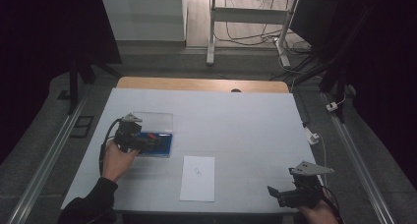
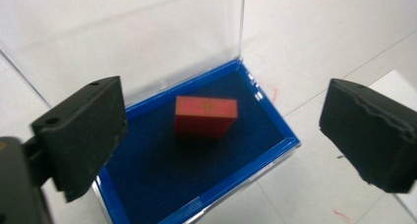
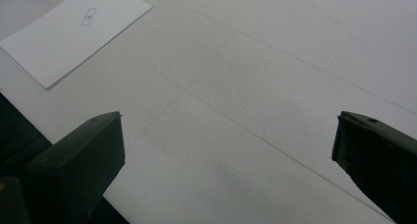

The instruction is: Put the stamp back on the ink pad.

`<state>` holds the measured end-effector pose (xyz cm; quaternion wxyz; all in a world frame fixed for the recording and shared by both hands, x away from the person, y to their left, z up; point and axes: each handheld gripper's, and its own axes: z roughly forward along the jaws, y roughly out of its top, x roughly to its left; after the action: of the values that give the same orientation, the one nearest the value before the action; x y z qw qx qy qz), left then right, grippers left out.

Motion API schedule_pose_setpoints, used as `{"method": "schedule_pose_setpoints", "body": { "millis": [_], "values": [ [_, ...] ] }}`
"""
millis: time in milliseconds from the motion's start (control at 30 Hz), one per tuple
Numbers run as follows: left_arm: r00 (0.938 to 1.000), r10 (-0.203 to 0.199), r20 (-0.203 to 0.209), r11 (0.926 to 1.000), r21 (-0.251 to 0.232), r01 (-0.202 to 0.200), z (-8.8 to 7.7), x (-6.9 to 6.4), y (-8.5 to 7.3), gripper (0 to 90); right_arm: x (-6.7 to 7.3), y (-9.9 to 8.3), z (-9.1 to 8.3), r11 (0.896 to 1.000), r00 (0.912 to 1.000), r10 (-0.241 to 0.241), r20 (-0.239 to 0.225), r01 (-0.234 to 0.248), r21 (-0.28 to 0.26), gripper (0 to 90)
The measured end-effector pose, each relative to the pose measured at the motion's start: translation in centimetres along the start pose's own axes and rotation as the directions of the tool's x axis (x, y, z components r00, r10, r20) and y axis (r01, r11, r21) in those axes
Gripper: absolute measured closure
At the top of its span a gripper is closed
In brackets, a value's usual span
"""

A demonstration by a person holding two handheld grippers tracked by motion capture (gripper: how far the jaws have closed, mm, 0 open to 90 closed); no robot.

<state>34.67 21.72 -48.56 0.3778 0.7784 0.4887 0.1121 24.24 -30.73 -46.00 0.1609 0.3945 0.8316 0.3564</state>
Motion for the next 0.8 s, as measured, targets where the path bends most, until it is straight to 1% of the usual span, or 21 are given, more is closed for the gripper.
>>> {"method": "schedule_pose_setpoints", "body": {
  "millis": [67,133,200,300,500,567,700,800],
  "values": [
    [0.9999,-0.003,0.014,0.9999,-0.017,0.003,-0.2,0.1,-0.1,0.5,0.0,0.0,0.0,1.000,1.0000,0.000,0.000,0.000,0.000,0.0],
    [0.9990,-0.009,0.043,0.9993,-0.036,0.010,-0.4,0.2,-0.2,0.0,0.0,0.0,0.0,1.000,1.0000,0.000,0.000,0.000,0.001,0.0],
    [0.9972,-0.017,0.073,0.9981,-0.058,0.021,-0.7,0.3,-0.3,0.0,0.0,0.0,0.0,1.000,1.0000,0.001,0.000,-0.001,0.000,0.0],
    [0.9941,-0.013,0.107,0.9966,-0.079,0.022,-1.2,0.2,-0.3,0.0,0.0,0.0,0.0,1.000,1.0000,0.002,0.000,-0.002,0.000,0.0],
    [0.9952,0.028,0.094,0.9959,-0.088,-0.020,-2.0,-0.4,-0.4,0.0,0.1,0.1,0.0,1.000,1.0000,0.000,0.000,0.000,0.003,0.0],
    [0.9944,0.040,0.098,0.9946,-0.099,-0.030,-2.3,-0.6,-0.4,0.0,0.1,0.1,0.1,1.000,1.0000,0.000,-0.001,0.000,0.002,0.0],
    [0.9951,0.041,0.090,0.9952,-0.092,-0.033,-2.6,-1.0,-0.4,0.0,0.0,0.1,0.1,1.000,1.0000,-0.001,-0.001,0.001,0.004,0.0],
    [0.9946,0.059,0.086,0.9946,-0.090,-0.051,-2.8,-1.4,-0.5,0.0,0.0,0.1,0.1,1.000,1.0000,-0.001,0.000,0.001,0.003,0.0]
  ]
}}
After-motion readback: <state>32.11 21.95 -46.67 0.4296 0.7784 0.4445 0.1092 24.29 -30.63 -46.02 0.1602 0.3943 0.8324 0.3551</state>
